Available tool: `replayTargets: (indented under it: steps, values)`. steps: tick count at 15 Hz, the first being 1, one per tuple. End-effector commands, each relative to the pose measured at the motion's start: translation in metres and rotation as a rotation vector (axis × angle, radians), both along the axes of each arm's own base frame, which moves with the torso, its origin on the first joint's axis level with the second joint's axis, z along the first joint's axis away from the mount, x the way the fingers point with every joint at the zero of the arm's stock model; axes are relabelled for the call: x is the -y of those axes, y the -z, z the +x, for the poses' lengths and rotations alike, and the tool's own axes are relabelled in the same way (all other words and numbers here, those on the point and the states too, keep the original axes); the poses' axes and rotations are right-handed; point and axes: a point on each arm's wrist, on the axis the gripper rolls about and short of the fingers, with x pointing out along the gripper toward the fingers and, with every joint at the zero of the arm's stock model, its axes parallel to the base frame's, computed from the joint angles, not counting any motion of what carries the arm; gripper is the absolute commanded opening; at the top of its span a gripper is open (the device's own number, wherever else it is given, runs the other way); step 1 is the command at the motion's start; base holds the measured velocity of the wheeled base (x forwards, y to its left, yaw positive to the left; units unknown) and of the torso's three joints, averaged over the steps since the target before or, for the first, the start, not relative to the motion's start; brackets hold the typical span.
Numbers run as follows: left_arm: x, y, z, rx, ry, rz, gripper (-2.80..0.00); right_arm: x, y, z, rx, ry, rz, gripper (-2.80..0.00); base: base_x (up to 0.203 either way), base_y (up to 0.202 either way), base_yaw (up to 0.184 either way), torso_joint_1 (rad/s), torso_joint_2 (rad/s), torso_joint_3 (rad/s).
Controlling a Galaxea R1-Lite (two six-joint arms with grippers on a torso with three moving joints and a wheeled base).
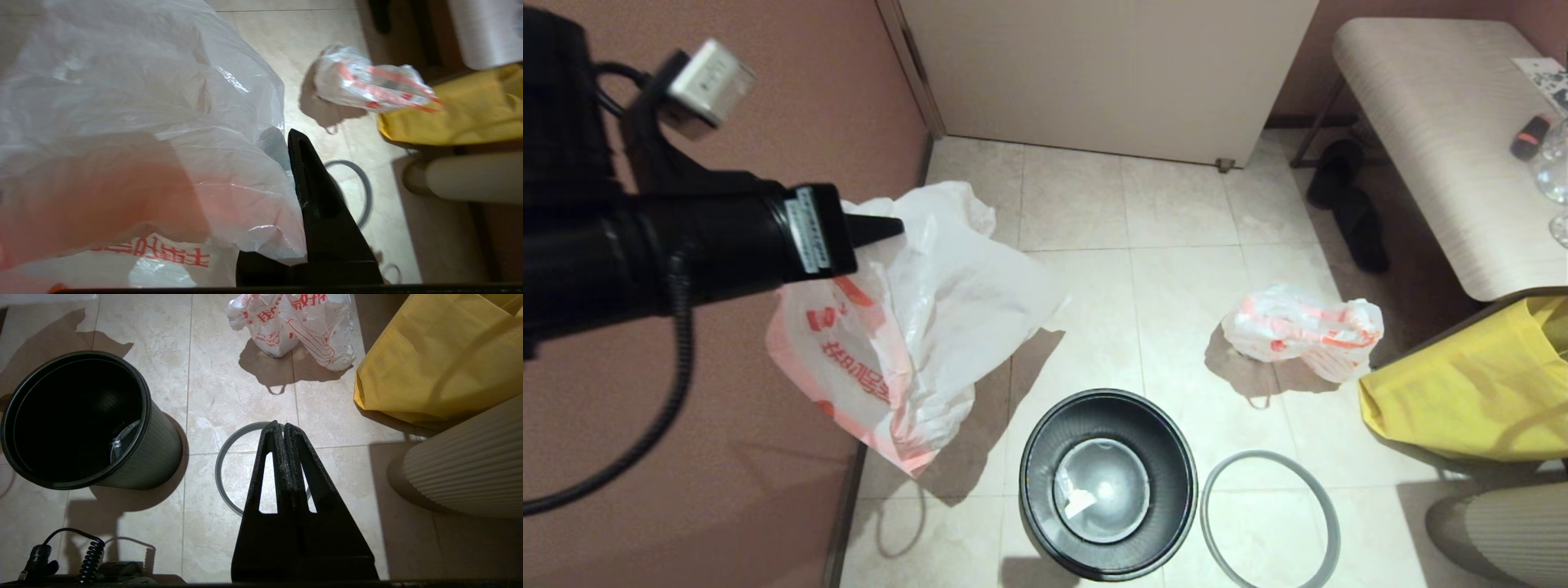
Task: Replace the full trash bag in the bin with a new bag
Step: Put the new garbage bag on the trash can
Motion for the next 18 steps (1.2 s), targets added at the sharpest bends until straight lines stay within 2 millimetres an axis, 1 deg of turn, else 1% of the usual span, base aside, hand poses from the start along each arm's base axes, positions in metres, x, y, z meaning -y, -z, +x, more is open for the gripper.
replayTargets:
  steps: [1, 2, 3, 5, 8, 10, 12, 14, 16, 18]
  values:
    - [-0.017, -0.029, -0.057, -0.034, 0.054, 0.018, -2.8, 0.0, 0.0, 0.0, -0.001, 0.0, 0.0, -2.8, 0.0, 0.0, 0.0, 0.0, 0.0, 0.0]
    - [-0.023, -0.038, -0.075, -0.051, 0.072, 0.032, -2.8, 0.0, 0.0, 0.0, -0.002, 0.0, 0.0, -2.8, 0.0, 0.0, 0.0, 0.0, 0.0, 0.0]
    - [-0.029, -0.044, -0.088, -0.063, 0.082, 0.044, -2.8, 0.0, 0.0, 0.0, -0.002, -0.001, -0.008, -2.8, 0.0, 0.0, 0.0, 0.0, 0.0, 0.0]
    - [-0.041, -0.05, -0.109, -0.088, 0.099, 0.064, -2.8, 0.0, 0.0, 0.0, -0.004, -0.003, -0.036, -2.8, 0.0, 0.0, 0.0, 0.0, 0.0, 0.0]
    - [-0.055, -0.05, -0.137, -0.118, 0.182, 0.087, -2.8, 0.0, -0.002, -0.001, 0.005, 0.009, -0.029, -2.8, 0.0, 0.0, 0.0, 0.0, 0.0, 0.0]
    - [-0.062, -0.045, -0.151, -0.155, 0.262, 0.113, -2.8, 0.0, -0.017, -0.005, 0.047, 0.001, -0.027, -2.8, 0.0, 0.0, 0.0, 0.0, 0.0, 0.0]
    - [-0.06, -0.039, -0.152, -0.186, 0.332, 0.157, -2.8, -0.001, -0.041, -0.009, 0.065, -0.046, -0.007, -2.8, 0.0, 0.0, 0.0, 0.0, 0.0, 0.0]
    - [-0.05, -0.037, -0.141, -0.199, 0.358, 0.199, -2.8, -0.002, -0.069, -0.006, 0.043, -0.102, 0.063, -2.8, 0.0, 0.0, 0.0, 0.0, 0.0, 0.0]
    - [-0.032, -0.038, -0.126, -0.202, 0.386, 0.224, -2.8, -0.004, -0.103, 0.008, -0.016, -0.165, 0.182, -2.8, 0.0, 0.0, 0.0, 0.0, 0.0, 0.0]
    - [-0.017, -0.04, -0.116, -0.203, 0.415, 0.238, -2.8, -0.005, -0.125, 0.027, -0.092, -0.211, 0.251, -2.8, 0.0, 0.0, 0.0, 0.0, 0.0, 0.0]
